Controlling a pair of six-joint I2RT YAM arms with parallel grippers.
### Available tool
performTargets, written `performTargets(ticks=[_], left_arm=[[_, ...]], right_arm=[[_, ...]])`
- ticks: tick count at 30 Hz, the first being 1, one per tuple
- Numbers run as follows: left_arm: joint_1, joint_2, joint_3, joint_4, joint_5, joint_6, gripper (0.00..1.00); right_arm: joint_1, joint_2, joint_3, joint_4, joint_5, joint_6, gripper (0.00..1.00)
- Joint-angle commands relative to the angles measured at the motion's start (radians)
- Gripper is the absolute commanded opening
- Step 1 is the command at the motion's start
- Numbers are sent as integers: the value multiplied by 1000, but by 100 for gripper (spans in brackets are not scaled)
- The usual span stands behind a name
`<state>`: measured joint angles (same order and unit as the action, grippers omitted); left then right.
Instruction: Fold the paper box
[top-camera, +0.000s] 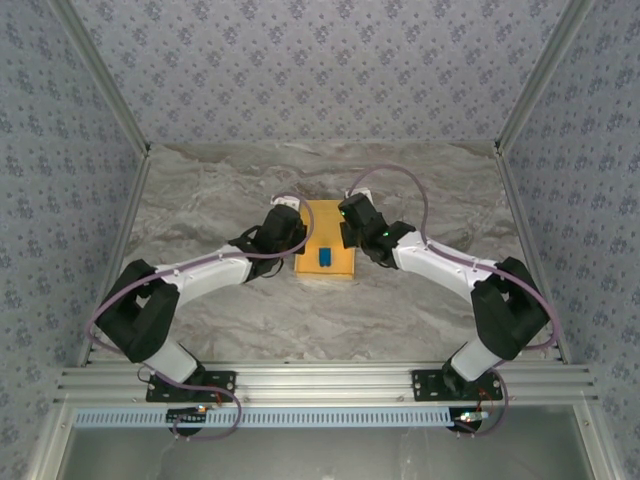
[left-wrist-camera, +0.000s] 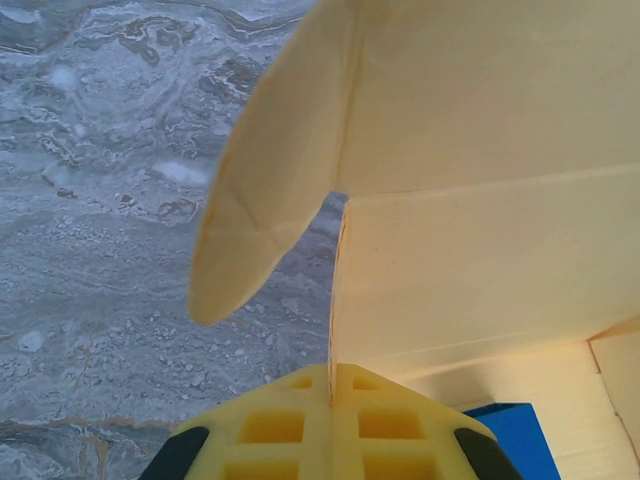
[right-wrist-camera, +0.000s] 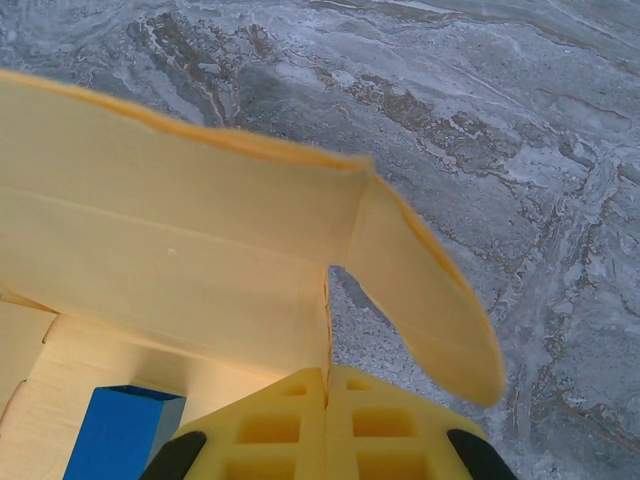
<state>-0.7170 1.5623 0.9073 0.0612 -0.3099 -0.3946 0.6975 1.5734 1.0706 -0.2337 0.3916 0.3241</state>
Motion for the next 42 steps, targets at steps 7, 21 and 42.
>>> performTargets(ticks=[7,21,42], left_arm=[[-6,21,18,66,-137,-29,0],[-46,47,7,115,-228,-46,0],[-59,9,-77,173,-262,-136,0]], right_arm=[[15,4,11,-40,128,26,2],[34,10,-21,33,173,36,2],[41,80,51,-55,264,274,2]])
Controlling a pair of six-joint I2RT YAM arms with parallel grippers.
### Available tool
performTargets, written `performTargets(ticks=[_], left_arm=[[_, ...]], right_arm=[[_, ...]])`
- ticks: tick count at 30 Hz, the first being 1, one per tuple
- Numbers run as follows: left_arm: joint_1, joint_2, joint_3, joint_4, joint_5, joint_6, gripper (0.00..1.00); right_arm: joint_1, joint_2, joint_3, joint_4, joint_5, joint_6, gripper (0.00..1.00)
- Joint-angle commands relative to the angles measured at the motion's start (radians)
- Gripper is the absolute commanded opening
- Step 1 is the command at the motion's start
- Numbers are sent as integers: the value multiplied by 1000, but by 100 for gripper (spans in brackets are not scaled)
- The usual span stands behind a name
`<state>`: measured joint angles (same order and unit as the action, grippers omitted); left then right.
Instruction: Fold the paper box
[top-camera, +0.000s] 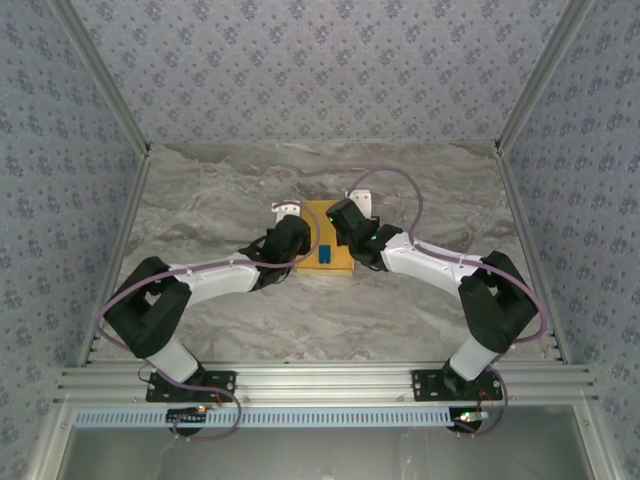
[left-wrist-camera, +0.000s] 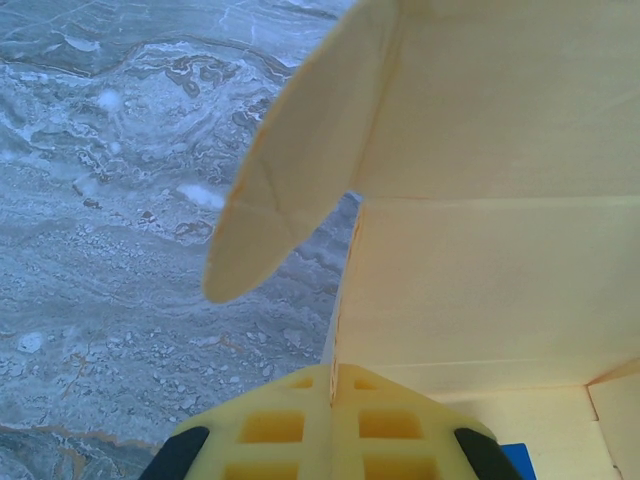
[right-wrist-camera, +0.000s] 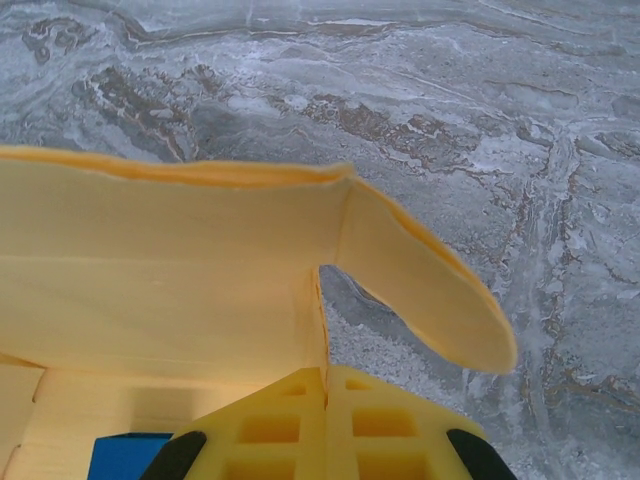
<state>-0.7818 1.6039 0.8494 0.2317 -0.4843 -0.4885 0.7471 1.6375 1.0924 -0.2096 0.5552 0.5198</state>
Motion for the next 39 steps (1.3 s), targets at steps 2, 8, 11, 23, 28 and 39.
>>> performTargets(ticks=[2,8,11,23,28,39], left_arm=[[1,-38,-19,3,-88,-52,0],[1,-49,-23,18,-119,-77,0],[-2,-45,-27,30,-133,-83,0],[-47,-42,-89,79,-245,-102,0],[-82,-42,-117,107,-307,-111,0],[-161,-23,-175,168,-443,-142,0]], right_arm=[[-12,22,37,-80,105,94,2],[-20,27,62,-75,137,102,2],[-21,31,63,-63,146,102,2],[2,11,-18,47,162,91,2],[15,-17,-85,134,171,76,2],[55,-85,-230,282,203,68,2]])
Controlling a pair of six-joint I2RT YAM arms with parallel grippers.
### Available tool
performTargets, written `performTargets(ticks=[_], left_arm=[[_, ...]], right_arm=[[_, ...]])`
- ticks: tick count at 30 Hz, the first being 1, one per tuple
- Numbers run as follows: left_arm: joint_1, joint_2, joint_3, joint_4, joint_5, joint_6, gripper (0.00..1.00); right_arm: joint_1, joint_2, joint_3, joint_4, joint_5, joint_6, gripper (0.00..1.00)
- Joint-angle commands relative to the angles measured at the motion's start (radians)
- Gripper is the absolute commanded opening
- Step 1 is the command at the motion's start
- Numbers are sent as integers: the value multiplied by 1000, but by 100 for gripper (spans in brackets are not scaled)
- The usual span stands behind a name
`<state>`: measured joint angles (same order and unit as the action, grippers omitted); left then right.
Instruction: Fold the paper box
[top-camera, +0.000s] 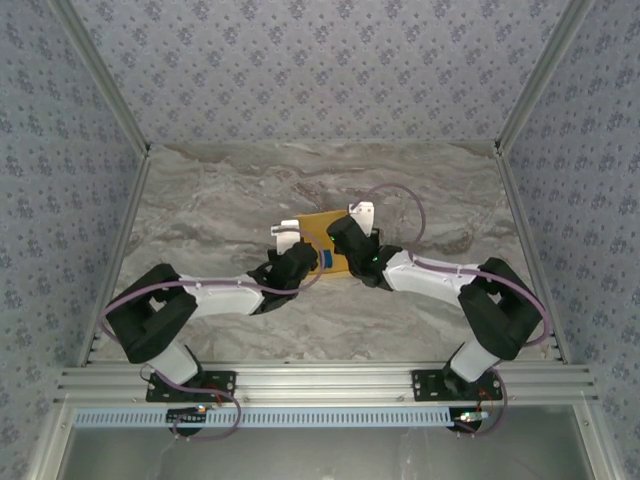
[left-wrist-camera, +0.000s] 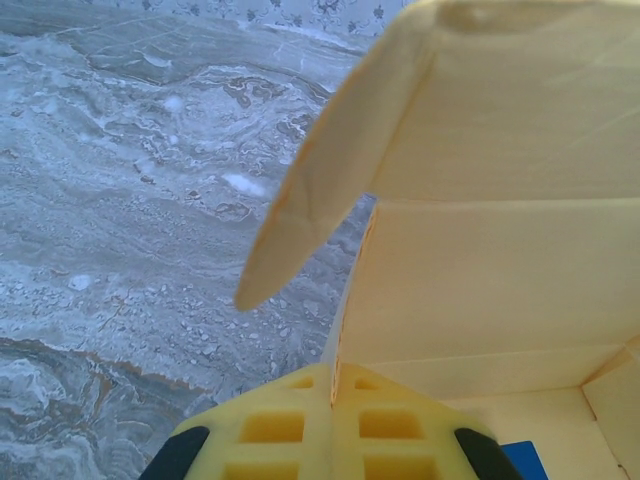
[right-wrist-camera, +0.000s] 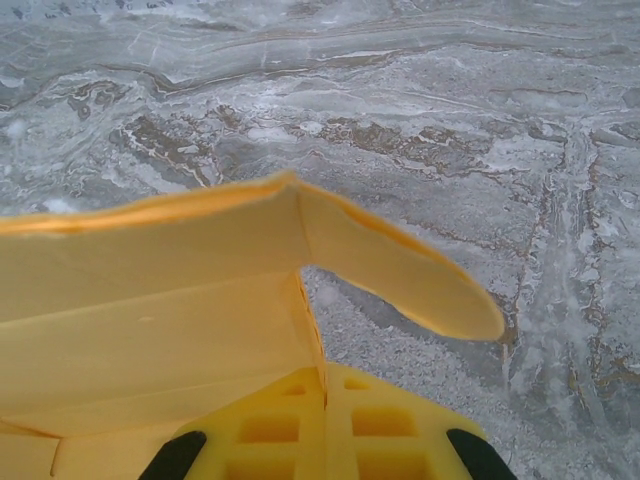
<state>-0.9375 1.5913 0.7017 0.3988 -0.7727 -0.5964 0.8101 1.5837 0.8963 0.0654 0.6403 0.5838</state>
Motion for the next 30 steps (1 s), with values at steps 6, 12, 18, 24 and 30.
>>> performTargets(ticks=[6,12,18,24,30], left_arm=[[-55,20,-52,14,-222,-61,0],[-91,51,-70,17,-270,-82,0],[-93,67,-67,39,-268,-39,0],[-52,66,-44,91,-247,29,0],[14,90,14,144,-207,94,0]], right_arm=[[21,-53,-87,46,136,17,3],[54,-70,-135,69,166,36,3],[55,-83,-154,90,182,33,2],[8,-98,-122,117,164,-29,2],[-64,-88,-89,168,110,-74,2]])
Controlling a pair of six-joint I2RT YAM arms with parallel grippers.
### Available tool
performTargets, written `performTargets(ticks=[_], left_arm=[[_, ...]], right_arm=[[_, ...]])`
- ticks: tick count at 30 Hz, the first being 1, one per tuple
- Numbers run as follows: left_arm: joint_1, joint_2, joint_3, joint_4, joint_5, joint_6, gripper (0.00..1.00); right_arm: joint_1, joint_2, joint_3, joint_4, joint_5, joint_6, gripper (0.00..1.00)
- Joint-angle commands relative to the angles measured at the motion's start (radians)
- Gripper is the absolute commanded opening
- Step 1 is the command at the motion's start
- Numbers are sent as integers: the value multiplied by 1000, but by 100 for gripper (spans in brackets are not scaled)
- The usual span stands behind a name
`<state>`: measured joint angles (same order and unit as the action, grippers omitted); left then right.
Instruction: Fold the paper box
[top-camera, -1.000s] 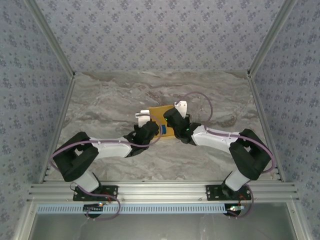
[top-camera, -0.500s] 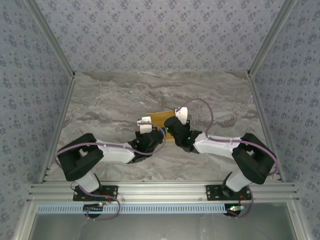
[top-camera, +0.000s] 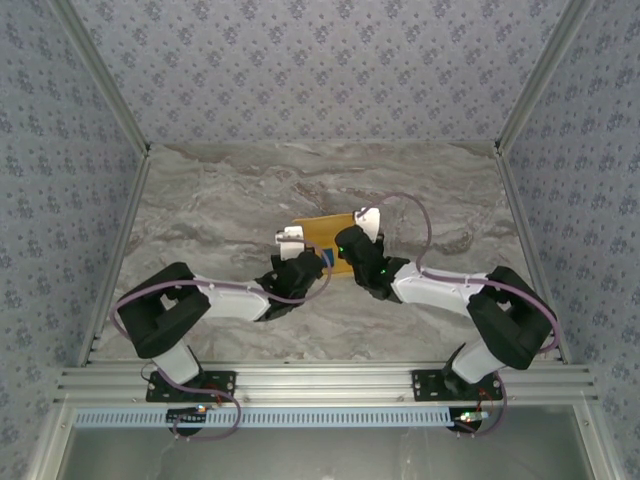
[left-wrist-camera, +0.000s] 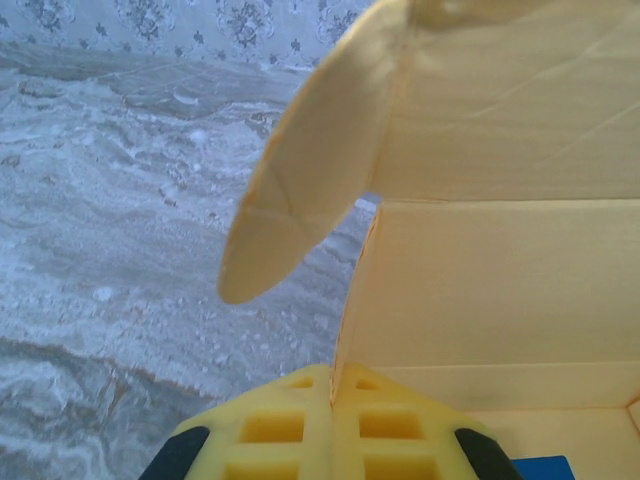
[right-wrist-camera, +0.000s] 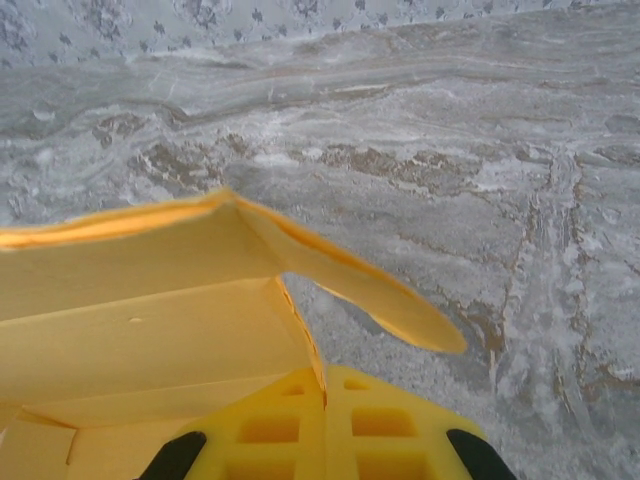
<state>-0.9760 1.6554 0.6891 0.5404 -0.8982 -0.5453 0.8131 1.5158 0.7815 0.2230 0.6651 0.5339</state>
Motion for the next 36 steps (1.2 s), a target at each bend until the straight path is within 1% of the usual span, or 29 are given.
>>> performTargets(ticks=[1,5,10,13,14,18,21,26,30,33,36], left_arm=[[65,38,39,11,-75,52,0],[99,87,85,72,-55,94,0],[128,141,130,110,-22,117,0],[127,166,127,146,-14,137,0],[127,171,122,157,-10,139,0],[124,182,91,191,-4,133,0],[120,182,64,216,-10,133,0],[106,188,33,242,-26,134,0],[90,198,18,260,-52,136,0],[81,199,7,269,-65,132,2],[72,201,-3,275,-76,128,4]], right_arm=[[-85,-14,34,17,71,-28,2],[-145,21,68,47,8,-45,2],[-187,70,96,113,-58,-89,2],[-197,93,91,156,-94,-120,2],[-196,99,82,174,-102,-135,4],[-192,115,41,233,-123,-154,4],[-184,115,8,272,-120,-167,4],[-164,99,-21,266,-90,-146,4],[-145,90,-17,190,-43,-58,5],[-133,84,-12,133,-13,6,5],[-125,80,-27,122,-7,47,6]])
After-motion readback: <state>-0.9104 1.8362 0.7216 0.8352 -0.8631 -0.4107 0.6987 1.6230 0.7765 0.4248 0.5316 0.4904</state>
